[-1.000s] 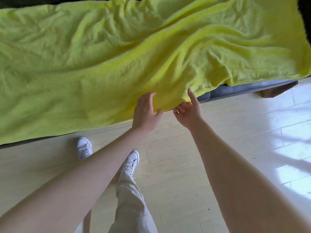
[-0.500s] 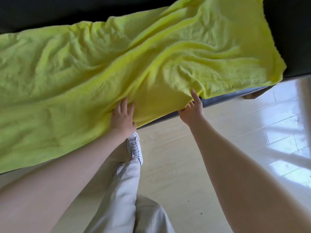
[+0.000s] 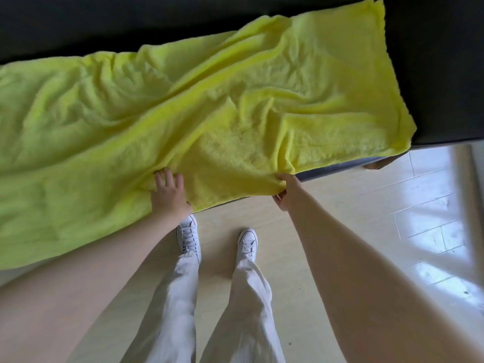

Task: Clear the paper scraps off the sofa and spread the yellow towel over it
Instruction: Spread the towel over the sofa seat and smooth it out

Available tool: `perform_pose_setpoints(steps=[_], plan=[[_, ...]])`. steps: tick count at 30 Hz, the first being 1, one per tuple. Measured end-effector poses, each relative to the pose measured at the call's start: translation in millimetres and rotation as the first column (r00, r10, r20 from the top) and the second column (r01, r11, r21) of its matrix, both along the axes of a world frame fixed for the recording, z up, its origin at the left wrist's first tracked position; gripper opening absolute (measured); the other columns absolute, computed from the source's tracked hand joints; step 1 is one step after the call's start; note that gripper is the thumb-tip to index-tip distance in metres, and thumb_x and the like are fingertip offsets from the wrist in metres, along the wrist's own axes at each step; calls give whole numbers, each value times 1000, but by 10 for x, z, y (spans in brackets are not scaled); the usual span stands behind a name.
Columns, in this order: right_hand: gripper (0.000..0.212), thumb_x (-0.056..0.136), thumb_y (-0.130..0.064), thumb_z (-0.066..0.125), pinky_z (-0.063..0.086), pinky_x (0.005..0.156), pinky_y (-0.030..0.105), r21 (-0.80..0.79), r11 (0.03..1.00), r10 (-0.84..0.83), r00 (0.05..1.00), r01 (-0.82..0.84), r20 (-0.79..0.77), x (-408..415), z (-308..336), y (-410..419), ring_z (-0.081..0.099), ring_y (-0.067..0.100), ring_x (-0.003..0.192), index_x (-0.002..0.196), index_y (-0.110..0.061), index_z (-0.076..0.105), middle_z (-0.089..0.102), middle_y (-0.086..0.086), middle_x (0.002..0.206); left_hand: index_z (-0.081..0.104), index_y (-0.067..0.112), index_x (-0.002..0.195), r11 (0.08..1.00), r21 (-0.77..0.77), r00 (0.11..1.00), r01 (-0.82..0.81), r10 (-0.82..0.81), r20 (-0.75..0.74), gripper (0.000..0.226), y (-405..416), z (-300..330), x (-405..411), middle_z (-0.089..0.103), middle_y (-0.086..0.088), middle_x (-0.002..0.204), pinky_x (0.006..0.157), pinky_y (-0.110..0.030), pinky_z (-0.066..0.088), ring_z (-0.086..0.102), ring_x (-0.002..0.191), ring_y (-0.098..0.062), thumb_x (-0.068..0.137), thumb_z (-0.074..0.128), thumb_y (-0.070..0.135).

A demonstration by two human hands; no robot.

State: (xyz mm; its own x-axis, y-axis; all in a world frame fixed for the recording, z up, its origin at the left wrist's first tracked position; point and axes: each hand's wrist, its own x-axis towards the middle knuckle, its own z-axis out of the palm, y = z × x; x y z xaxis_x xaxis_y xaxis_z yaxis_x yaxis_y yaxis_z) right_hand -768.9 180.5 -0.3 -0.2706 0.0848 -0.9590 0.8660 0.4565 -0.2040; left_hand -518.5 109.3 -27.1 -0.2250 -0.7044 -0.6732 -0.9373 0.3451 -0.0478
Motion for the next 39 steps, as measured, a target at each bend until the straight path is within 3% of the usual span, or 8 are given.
perform_pose_setpoints(steps=[5, 9, 15, 18, 21, 28, 32, 39], plan=[[31, 82, -28, 70, 50, 64, 25, -193, 979, -77, 997, 71, -21, -244, -96, 66, 61, 17, 79, 107, -11, 60, 62, 4, 91, 42, -2, 124, 951, -171, 956, -256, 223, -191, 59, 151, -20, -175, 34, -24, 138, 99, -47, 37, 30, 130, -40, 74, 66, 17], [18, 85, -34, 65, 44, 63, 20, -234, 958, -177, 984, 164, -36, -528, -127, 21, 57, 11, 74, 85, -17, 58, 60, -4, 86, 49, 1, 123, 948, -253, 934, -191, 97, -343, 59, 440, -83, -535, 47, -23, 125, 90, -46, 42, 44, 115, -40, 71, 68, 18], [10, 90, -18, 57, 47, 54, 16, -238, 955, -183, 983, 176, -7, -856, -168, 140, 61, 7, 53, 82, -13, 57, 59, -5, 74, 18, 12, 150, 932, -94, 896, -351, 305, -321, 82, 688, -174, -966, 4, -19, 158, 115, -45, 16, 4, 145, -37, 83, 62, 28], [9, 86, -14, 58, 40, 42, 14, -109, 983, -161, 981, 150, -111, -963, -133, 267, 48, 8, 50, 79, -11, 53, 49, -3, 67, 7, 18, 152, 941, -82, 922, -327, 299, -246, 87, 727, -210, -926, -8, -15, 159, 113, -51, 22, -4, 146, -35, 85, 62, 32], [15, 85, -8, 58, 35, 42, 17, 62, 998, 5, 951, 15, -310, -1060, -126, 381, 42, 10, 51, 72, -13, 51, 49, 1, 67, 4, 23, 152, 953, -78, 939, -292, 270, -214, 90, 727, -240, -779, -10, -11, 159, 111, -52, 27, -4, 146, -35, 85, 63, 33], [22, 83, -8, 53, 41, 52, 25, 265, 854, 499, 848, -447, -180, -1047, -342, 454, 50, 14, 59, 105, -10, 51, 52, 3, 72, 23, 16, 150, 979, -126, 972, -157, 131, -196, 81, 706, -168, -532, 17, -16, 155, 97, -47, 42, 20, 140, -38, 80, 64, 18], [52, 84, -5, 50, 38, 98, 38, 584, 656, 741, 553, -478, -381, -911, -216, 270, 45, 31, 119, 133, -6, 35, 42, 15, 130, 54, 8, 121, 957, -277, 975, -82, 19, -221, 57, 695, -173, -458, 53, -17, 117, 79, -43, 47, 52, 105, -37, 66, 68, 9], [53, 78, -2, 48, 36, 94, 39, 696, 185, 767, -340, -694, -543, -502, -57, -361, 42, 31, 117, 130, -9, 41, 42, 12, 128, 53, 12, 106, 883, -456, 901, -110, -105, -420, 42, 58, 57, -365, 55, -7, 103, 80, -37, 35, 50, 95, -30, 69, 35, 20]])
